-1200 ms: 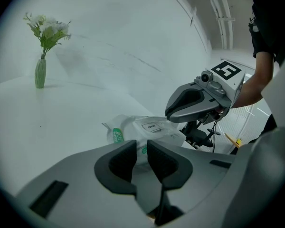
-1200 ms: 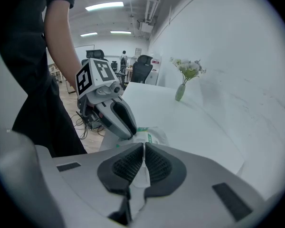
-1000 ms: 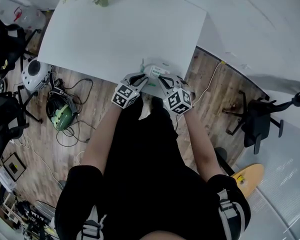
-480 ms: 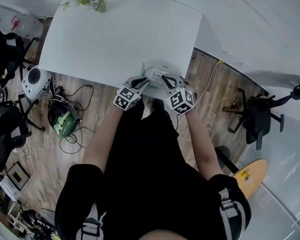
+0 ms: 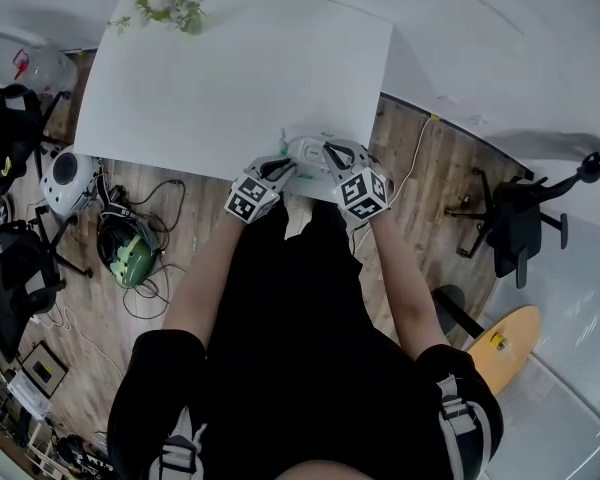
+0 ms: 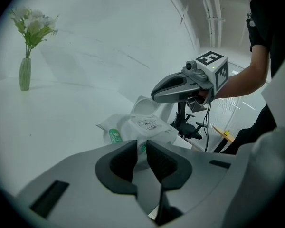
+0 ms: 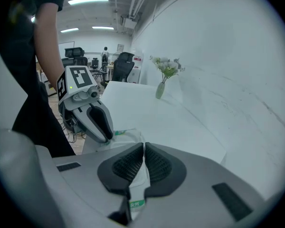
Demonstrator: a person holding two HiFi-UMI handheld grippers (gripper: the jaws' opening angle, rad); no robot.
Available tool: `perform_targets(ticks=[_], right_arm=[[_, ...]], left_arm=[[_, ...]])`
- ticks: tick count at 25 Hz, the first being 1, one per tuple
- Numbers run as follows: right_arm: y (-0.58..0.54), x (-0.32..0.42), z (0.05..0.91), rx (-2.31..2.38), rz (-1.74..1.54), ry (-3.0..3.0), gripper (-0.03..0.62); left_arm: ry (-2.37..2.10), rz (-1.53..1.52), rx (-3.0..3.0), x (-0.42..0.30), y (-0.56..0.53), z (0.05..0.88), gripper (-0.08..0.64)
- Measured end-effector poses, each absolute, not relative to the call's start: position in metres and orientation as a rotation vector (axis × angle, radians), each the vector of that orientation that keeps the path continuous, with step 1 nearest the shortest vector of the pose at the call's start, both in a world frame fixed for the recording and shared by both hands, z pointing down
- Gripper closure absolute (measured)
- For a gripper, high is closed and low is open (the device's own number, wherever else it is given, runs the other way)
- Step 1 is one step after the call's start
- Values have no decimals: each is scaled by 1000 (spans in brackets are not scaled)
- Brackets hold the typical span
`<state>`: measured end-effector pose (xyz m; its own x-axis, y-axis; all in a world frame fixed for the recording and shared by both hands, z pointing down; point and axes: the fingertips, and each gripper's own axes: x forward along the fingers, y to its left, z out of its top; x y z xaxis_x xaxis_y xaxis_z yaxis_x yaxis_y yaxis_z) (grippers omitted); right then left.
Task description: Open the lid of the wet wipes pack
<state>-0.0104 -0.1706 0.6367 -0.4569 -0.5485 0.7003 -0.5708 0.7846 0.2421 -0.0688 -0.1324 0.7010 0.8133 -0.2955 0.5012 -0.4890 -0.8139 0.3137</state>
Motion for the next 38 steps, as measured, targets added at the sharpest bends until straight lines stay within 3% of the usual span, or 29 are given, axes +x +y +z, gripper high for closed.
perform_targets(ticks=[38], right_arm=[[-233,10,668,926,152,-2108,535]], left_arm=[[-663,597,2455,-76,-143,700,515]])
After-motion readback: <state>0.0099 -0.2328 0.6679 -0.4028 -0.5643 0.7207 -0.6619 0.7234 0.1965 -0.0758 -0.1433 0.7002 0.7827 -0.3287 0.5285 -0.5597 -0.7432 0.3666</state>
